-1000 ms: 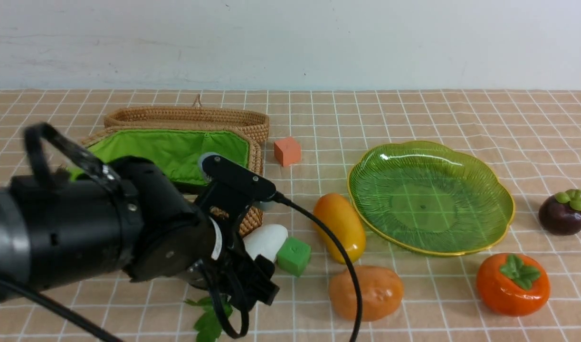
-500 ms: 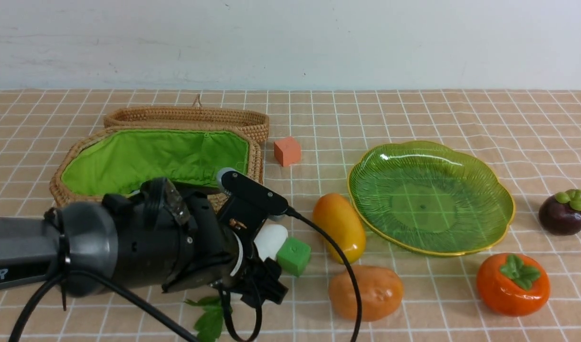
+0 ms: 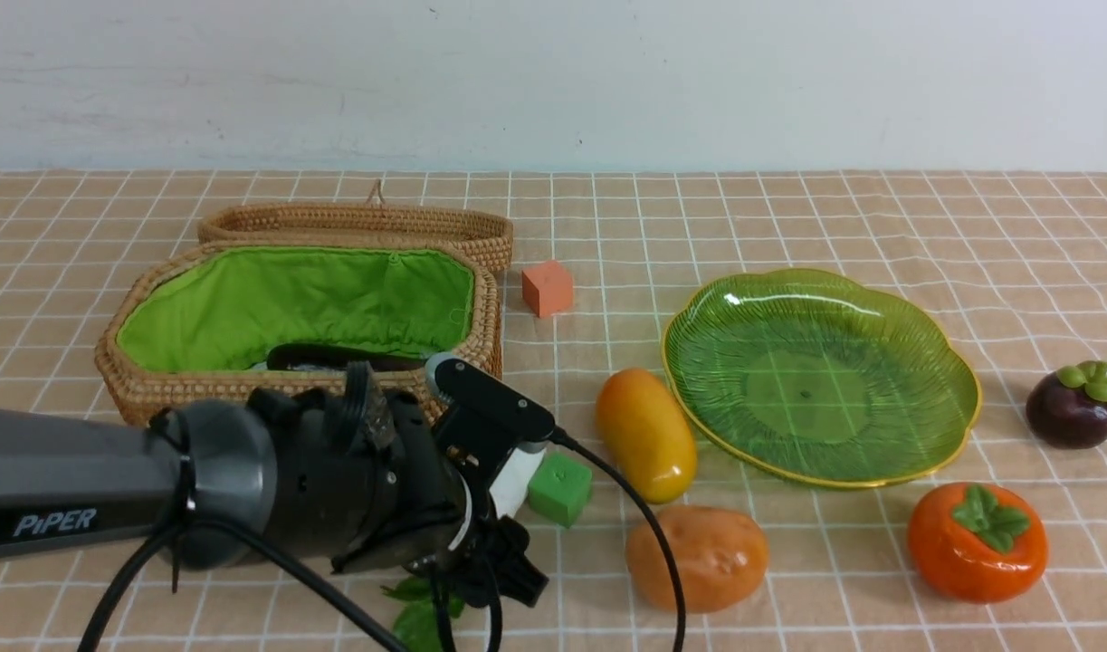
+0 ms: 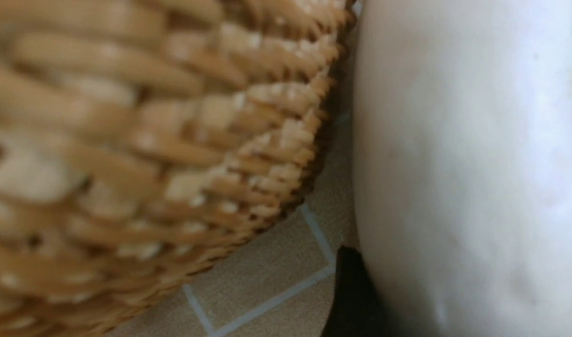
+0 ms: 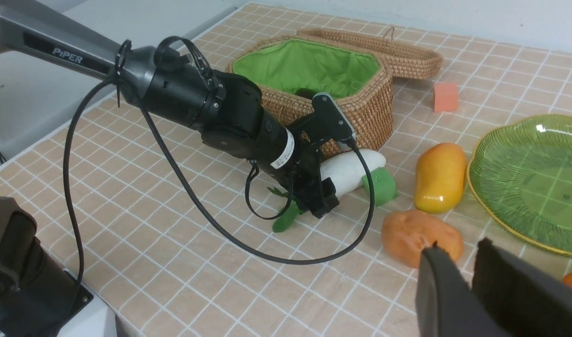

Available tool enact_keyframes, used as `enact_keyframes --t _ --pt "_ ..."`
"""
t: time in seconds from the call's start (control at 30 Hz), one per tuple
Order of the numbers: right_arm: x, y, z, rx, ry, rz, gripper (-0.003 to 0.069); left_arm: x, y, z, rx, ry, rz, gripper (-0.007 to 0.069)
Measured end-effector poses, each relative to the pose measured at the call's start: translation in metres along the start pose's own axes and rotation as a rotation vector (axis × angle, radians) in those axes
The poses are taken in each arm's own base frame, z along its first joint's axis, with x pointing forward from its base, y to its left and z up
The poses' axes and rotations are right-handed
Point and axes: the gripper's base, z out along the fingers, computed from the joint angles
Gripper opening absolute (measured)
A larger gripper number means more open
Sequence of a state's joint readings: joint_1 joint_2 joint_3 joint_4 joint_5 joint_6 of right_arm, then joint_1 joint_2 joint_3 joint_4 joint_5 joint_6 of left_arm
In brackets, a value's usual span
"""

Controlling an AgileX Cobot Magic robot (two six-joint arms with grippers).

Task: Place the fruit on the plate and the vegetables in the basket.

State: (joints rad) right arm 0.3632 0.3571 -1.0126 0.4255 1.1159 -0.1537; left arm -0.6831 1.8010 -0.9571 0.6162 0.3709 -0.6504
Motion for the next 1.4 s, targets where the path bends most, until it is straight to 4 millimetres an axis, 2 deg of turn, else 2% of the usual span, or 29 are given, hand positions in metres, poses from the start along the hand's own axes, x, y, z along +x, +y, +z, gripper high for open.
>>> enact_keyframes --t 0.23,0.37,0.4,0.5,0.57,0.63,0.67,0.7,0.77,0.8,0.83,0.9,0.97,1.07,1.1,1.2,1.3,1.4 --pt "0.001 0.000 0.000 -0.002 0.015 0.000 0.0118 0.000 0.000 -0.001 0.002 0.002 -0.011 0.0456" --pt "0.001 0.000 0.000 -0.003 0.015 0.000 0.0118 -0.001 -0.001 -0.013 -0.008 0.005 -0.022 0.0456" --pt "0.001 0.000 0.000 -0.003 0.015 0.000 0.0118 -0.004 -0.004 -0.028 -0.012 -0.013 0.004 0.0456" --pt "0.001 0.000 0.000 -0.003 0.015 0.000 0.0118 -0.006 -0.009 -0.046 -0.013 -0.037 0.059 0.0456" --pt "0.001 0.000 0.000 -0.002 0.007 0.000 0.0118 -0.007 -0.016 -0.071 -0.013 -0.069 0.132 0.0456" --pt "-0.001 0.000 0.000 0.000 -0.006 0.000 0.0118 -0.006 -0.014 -0.094 -0.027 -0.086 0.162 0.0456" --pt "-0.001 0.000 0.000 0.000 -0.007 0.000 0.0118 -0.007 -0.014 -0.096 -0.026 -0.093 0.164 0.0456" --pt "-0.001 0.000 0.000 0.002 -0.015 0.000 0.0118 -0.007 -0.011 -0.105 -0.040 -0.095 0.174 0.0456" --pt "-0.004 -0.001 0.000 0.006 -0.046 0.000 0.0119 -0.011 0.001 -0.138 -0.080 -0.139 0.254 0.0456" --pt "-0.005 -0.001 0.000 0.007 -0.053 0.000 0.0119 -0.011 0.003 -0.143 -0.087 -0.148 0.276 0.0456" --pt "-0.007 -0.001 0.000 0.013 -0.081 -0.005 0.0119 -0.014 0.010 -0.161 -0.115 -0.182 0.371 0.0456" --pt "-0.013 -0.002 -0.001 0.024 -0.142 -0.028 0.0119 -0.019 0.024 -0.181 -0.167 -0.202 0.509 0.0456" --pt "-0.019 -0.003 -0.002 0.037 -0.204 -0.056 0.0120 -0.025 0.042 -0.190 -0.212 -0.185 0.578 0.0456" --pt "-0.024 -0.004 -0.003 0.052 -0.267 -0.084 0.0122 -0.033 0.073 -0.189 -0.262 -0.136 0.610 0.0456" --pt "-0.024 -0.004 -0.003 0.052 -0.270 -0.085 0.0122 -0.034 0.075 -0.190 -0.266 -0.138 0.611 0.0456" --pt "-0.025 -0.003 -0.004 0.052 -0.281 -0.094 0.0122 -0.042 0.111 -0.174 -0.323 -0.086 0.705 0.0456" --pt "-0.025 -0.003 -0.003 0.051 -0.275 -0.097 0.0122 -0.042 0.122 -0.160 -0.333 -0.041 0.787 0.0456" --pt "-0.022 -0.003 -0.003 0.045 -0.245 -0.097 0.0122 -0.043 0.130 -0.135 -0.314 0.026 0.867 0.0456"
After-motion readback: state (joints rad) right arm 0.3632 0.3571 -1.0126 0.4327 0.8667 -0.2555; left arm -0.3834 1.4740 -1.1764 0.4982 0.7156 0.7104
